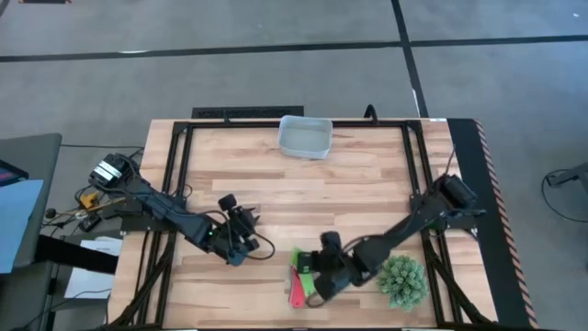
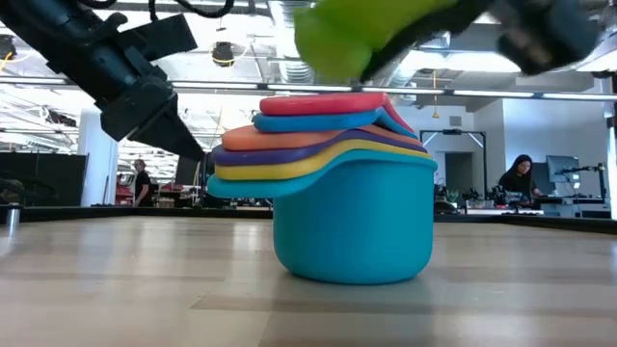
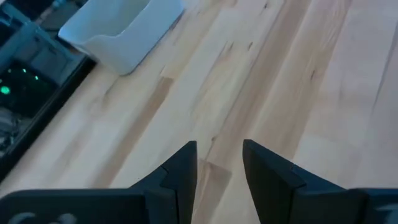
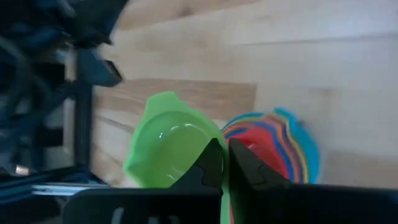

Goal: Nest measuring cups in basket
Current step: Stack the green measuring cup on top of the red measuring cup

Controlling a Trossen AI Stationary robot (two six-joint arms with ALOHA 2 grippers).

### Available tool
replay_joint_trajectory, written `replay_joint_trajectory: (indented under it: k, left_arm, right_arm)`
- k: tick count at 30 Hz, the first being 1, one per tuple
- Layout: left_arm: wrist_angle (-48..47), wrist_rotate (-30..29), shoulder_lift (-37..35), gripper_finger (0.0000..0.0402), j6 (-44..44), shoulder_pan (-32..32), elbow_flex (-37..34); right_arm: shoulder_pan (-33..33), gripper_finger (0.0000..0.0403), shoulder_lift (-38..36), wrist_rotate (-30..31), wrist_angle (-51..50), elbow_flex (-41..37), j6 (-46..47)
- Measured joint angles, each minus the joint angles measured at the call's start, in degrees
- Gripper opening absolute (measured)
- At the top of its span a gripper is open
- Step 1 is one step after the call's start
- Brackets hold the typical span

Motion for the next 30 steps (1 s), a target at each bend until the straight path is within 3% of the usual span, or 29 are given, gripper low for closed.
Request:
replay_joint_trajectory:
  k: [7,14,17,20,30]
  left_arm:
    - [2.43,-0.02,0.02,0.0118,5.78,0.0,0.0]
    - [4.25,1.59,0.04,0.0118,8.86,0.02,0.04]
    - [4.39,2.88,0.04,0.0118,9.06,0.18,0.02]
    - [4.03,4.13,0.04,0.0118,9.26,0.22,0.04]
    - [2.74,6.2,0.04,0.0118,9.05,0.24,0.04]
  right_arm:
    - [3.25,0.0019,5.14,2.7,-5.31,6.07,12.61]
    - [2.99,0.002,11.89,-1.26,-20.28,16.97,15.12]
    - [2.57,0.002,12.92,-1.99,-21.13,20.26,15.16]
    - [2.62,0.002,13.13,-0.76,-20.81,20.62,15.09]
    - [1.02,0.0036,13.66,-5.77,-22.3,20.36,15.09]
